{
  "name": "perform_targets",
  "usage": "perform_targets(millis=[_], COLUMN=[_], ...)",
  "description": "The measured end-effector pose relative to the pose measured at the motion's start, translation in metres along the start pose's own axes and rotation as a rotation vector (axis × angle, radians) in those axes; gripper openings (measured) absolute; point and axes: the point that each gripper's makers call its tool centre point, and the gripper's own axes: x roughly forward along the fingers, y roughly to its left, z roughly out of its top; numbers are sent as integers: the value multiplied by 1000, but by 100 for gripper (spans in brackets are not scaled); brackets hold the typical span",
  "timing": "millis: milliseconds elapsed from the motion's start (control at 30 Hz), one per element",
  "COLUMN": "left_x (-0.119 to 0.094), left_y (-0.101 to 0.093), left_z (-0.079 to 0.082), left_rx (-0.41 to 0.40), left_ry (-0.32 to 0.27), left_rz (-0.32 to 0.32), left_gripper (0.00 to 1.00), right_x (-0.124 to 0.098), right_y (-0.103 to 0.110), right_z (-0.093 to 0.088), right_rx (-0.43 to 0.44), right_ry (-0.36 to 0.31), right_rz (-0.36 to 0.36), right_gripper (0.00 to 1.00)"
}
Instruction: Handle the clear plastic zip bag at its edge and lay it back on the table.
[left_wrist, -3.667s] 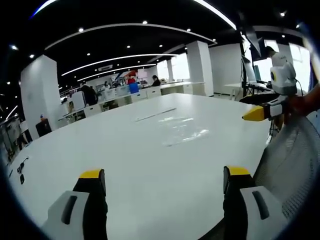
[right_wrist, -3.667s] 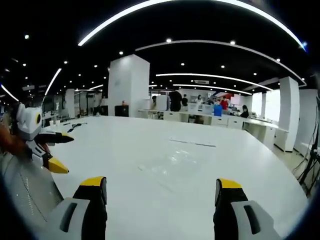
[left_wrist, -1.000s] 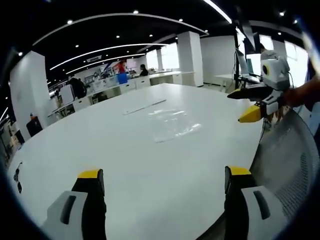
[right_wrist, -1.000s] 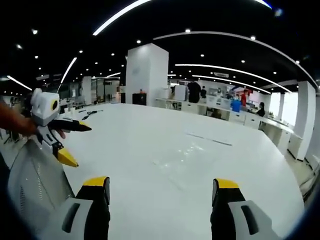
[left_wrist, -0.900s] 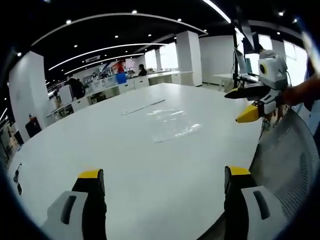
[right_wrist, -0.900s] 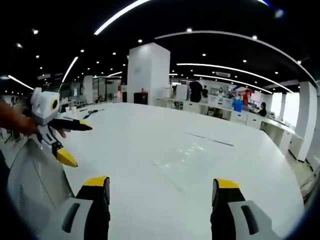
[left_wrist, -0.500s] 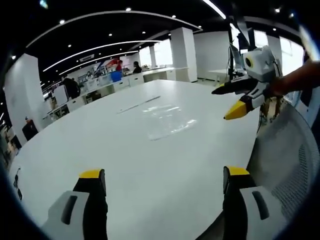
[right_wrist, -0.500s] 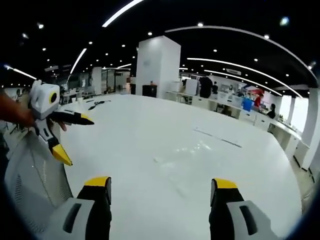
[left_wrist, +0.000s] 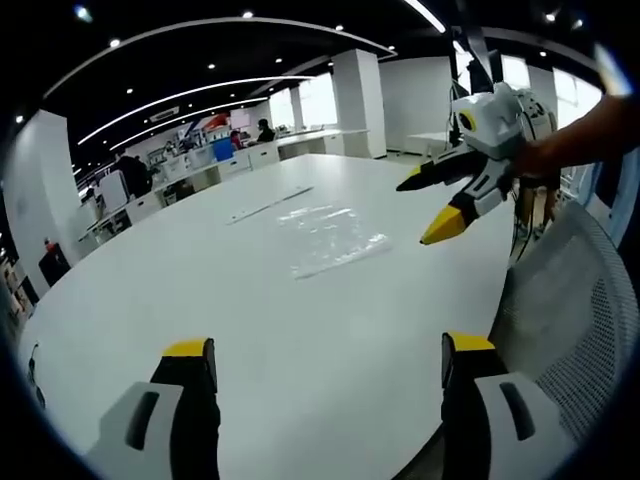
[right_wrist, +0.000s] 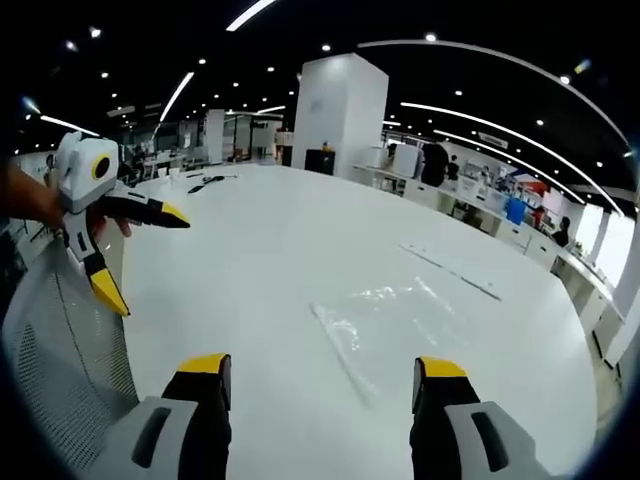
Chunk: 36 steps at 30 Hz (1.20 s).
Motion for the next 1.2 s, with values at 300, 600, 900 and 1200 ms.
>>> perform_targets(millis=[300, 600, 900, 1200], left_x=[3, 4, 9, 10], left_y=[-2, 1, 4, 5], left_z=[2, 4, 4, 5], left_rx=[8, 11, 10, 23], left_ry=[13, 16, 30, 33], left_rz=[-22, -34, -44, -46], left_gripper=[87, 85, 84, 82], right_x=[16, 28, 42, 53], right_y=[-6, -10, -12, -16], right_z=[-14, -32, -38, -43], right_rx=[-7, -44, -70, -112], right_ry=[53, 126, 172, 235], right_rz=[26, 49, 62, 73], right_gripper=[66, 55, 46, 34])
